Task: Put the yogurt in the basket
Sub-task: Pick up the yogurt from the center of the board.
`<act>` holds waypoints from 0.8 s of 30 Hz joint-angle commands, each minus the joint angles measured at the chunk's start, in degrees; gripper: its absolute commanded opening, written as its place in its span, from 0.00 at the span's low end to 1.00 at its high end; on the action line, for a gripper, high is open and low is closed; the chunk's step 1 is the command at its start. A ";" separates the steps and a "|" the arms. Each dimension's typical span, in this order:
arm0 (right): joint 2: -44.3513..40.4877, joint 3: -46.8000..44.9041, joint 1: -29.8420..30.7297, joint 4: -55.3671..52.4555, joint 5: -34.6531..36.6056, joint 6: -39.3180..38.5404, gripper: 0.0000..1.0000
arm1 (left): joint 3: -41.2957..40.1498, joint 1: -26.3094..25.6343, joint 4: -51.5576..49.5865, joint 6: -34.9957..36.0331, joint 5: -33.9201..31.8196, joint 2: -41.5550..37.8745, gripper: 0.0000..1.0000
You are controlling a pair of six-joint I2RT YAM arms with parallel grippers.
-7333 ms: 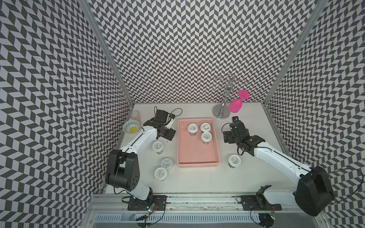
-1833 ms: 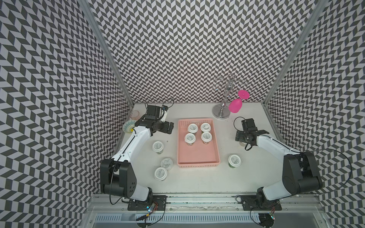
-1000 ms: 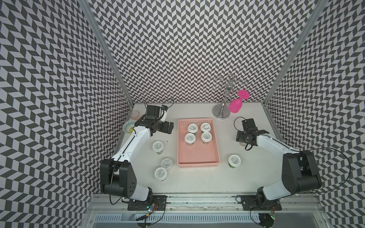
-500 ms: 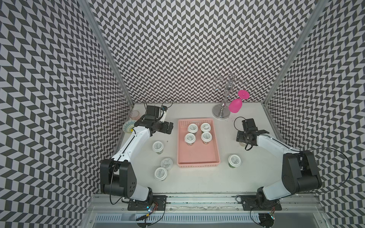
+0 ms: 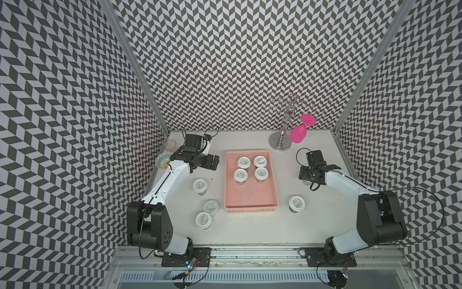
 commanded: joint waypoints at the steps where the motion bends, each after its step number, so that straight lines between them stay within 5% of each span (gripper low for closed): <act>1: -1.63 1.75 0.47 -0.42 -0.82 -0.16 0.82 | -0.36 0.41 1.15 0.01 1.13 -1.70 0.99; 24: -9.65 9.93 14.41 -14.84 0.87 2.42 0.82 | -0.40 0.76 1.23 -0.04 1.34 -2.29 0.99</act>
